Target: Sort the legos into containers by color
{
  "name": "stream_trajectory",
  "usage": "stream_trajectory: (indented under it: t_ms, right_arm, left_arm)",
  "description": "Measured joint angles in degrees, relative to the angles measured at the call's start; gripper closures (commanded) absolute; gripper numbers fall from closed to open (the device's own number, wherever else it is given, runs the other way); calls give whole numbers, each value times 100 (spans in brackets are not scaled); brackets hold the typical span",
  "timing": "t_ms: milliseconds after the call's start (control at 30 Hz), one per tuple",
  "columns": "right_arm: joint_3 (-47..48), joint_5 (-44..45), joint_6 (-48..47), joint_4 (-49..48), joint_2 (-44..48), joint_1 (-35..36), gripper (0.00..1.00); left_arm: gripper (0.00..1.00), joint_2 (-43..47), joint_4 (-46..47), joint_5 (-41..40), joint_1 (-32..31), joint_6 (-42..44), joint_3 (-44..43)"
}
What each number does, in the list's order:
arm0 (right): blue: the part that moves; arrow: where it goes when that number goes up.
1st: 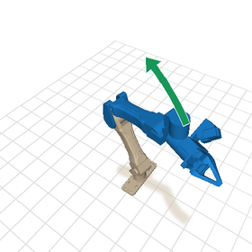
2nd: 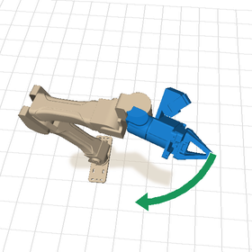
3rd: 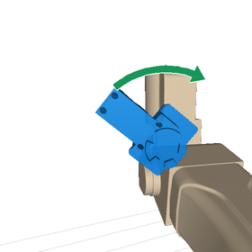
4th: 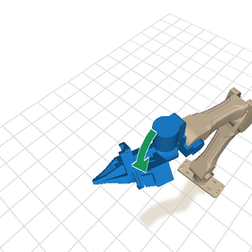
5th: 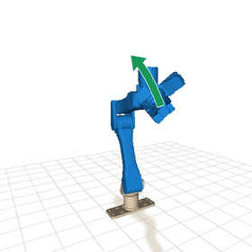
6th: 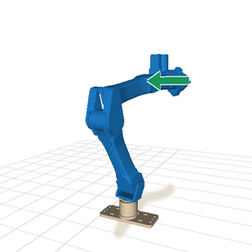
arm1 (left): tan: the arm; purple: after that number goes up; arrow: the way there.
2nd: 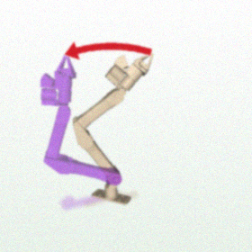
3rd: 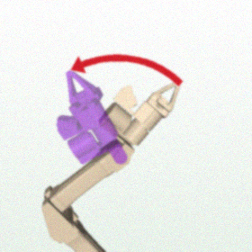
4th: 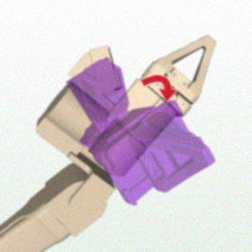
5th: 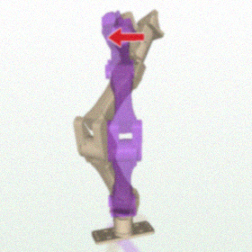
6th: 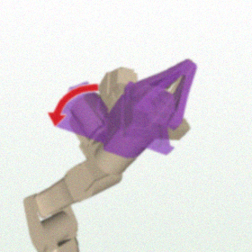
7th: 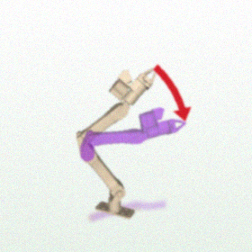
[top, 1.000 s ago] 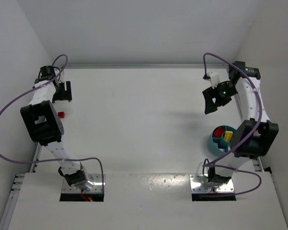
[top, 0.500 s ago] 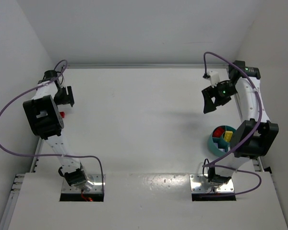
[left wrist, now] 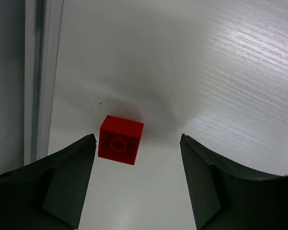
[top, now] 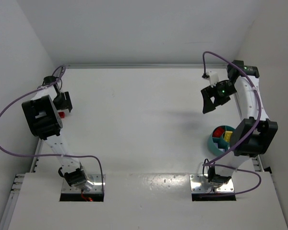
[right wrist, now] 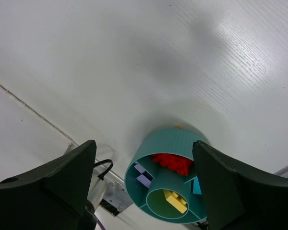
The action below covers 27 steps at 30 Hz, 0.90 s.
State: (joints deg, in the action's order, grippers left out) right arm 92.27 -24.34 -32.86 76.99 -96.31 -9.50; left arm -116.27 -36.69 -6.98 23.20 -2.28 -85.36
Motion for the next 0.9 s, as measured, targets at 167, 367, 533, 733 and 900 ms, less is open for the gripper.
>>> stream_trajectory:
  t_ms: [167,367,533,733,900]
  right_arm:
    - [39,4,13,11,-39,28,19]
    - [120,4,15,20,-92,57,20]
    - [131,4,17,20,-118,63,21]
    - [142,-151,122,26,-160,63,21]
    - [-44,-940,417,-7,-223,87,21]
  left_arm:
    - [35,-11,76,-22,63,-44,144]
    - [43,-111,203,-24,111,-94,164]
    - [63,-149,264,55,127,-116,151]
    - [86,-122,376,385,109,37,203]
    - [88,636,728,1443,-164,249,1126]
